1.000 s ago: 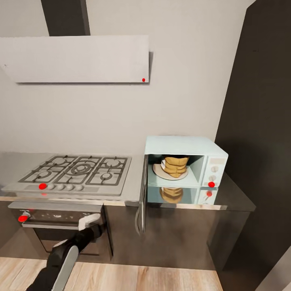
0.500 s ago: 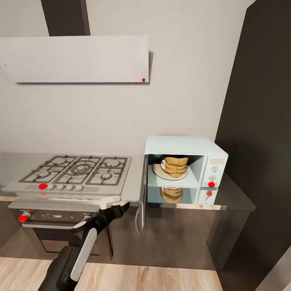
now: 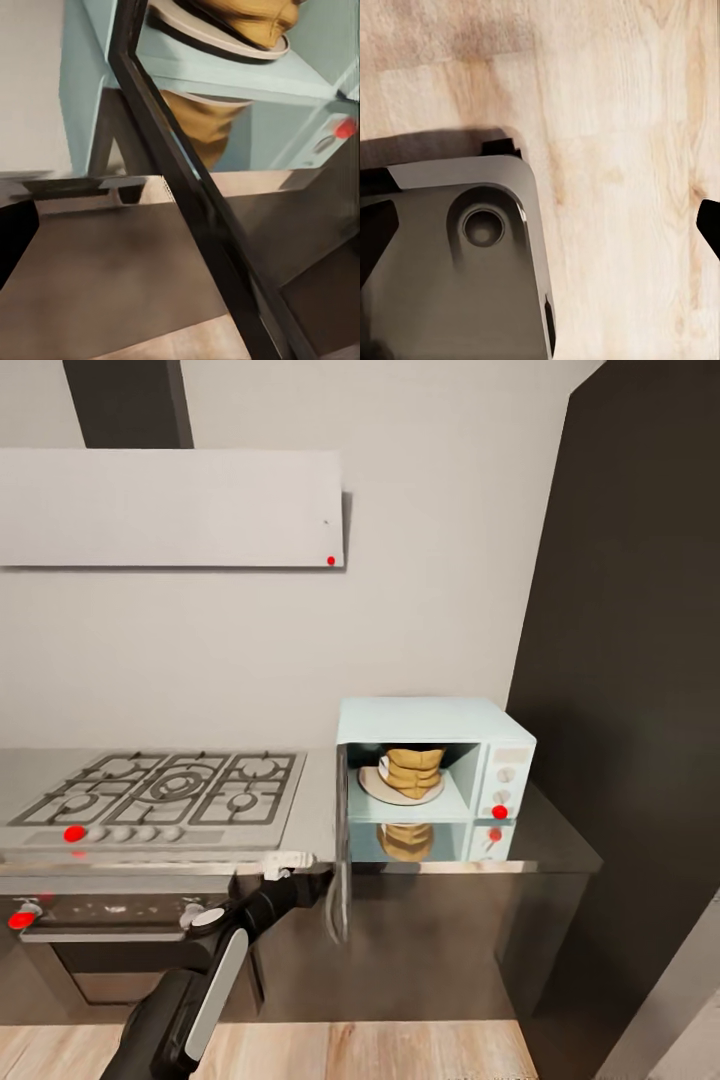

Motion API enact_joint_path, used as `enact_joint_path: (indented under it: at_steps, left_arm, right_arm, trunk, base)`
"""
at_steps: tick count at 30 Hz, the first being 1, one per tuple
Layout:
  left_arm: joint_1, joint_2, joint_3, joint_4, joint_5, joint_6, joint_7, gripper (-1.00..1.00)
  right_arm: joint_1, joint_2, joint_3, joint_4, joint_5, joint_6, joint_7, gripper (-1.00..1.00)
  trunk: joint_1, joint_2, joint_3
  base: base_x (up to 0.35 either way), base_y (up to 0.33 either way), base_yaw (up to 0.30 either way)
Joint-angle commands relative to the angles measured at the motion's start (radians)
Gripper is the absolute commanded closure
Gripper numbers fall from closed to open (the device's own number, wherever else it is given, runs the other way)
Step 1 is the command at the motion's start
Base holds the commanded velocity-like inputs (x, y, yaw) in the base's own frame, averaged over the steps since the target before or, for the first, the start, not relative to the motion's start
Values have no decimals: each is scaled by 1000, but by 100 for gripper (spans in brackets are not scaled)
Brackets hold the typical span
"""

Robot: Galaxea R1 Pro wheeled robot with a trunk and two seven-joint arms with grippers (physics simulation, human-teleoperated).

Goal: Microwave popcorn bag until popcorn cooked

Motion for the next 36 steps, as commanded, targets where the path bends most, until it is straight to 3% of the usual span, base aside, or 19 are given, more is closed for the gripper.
enact_joint_path:
  at_steps: [1, 9, 11, 12, 14, 16, 24, 36]
  left_arm:
    - [0, 0, 1, -1, 9, 7, -2, -100]
    - [0, -2, -14, -6, 8, 7, -2, -100]
    - [0, -3, -48, -11, 7, 5, 0, -100]
    - [0, -8, -91, -14, 7, 4, 4, -100]
    - [0, -27, -135, -16, 6, 5, 10, -100]
    - [0, -45, -147, -17, 6, 5, 20, -100]
    - [0, -59, -150, -18, 6, 4, 149, -100]
    - [0, -90, -153, -15, 7, 4, 252, -100]
  right_arm:
    - [-1, 0, -9, 3, 9, -5, -1, -100]
    - [-1, -1, -9, 3, 9, -5, -2, -100]
    - [-1, -1, -9, 3, 9, -5, -2, -100]
    - [-1, -1, -9, 3, 9, -5, -2, -100]
    - [-1, -1, -9, 3, 9, -5, -2, -100]
    - [-1, -1, -9, 3, 9, -5, -2, -100]
    - [-1, -2, -10, 3, 9, -5, -2, -100]
    - [-1, -2, -9, 3, 9, -4, 0, -100]
  trunk:
    - [0, -1, -1]
    - [0, -1, 3]
    - [0, -1, 4]
    - [0, -1, 5]
    - [0, -1, 6]
    - [0, -1, 7]
    - [0, -1, 11]
    - [0, -1, 12]
  base:
    - [0, 0, -214]
    - [0, 0, -214]
    - [0, 0, -214]
    - [0, 0, -214]
    - [0, 0, -214]
    - [0, 0, -214]
    - [0, 0, -214]
    - [215, 0, -44]
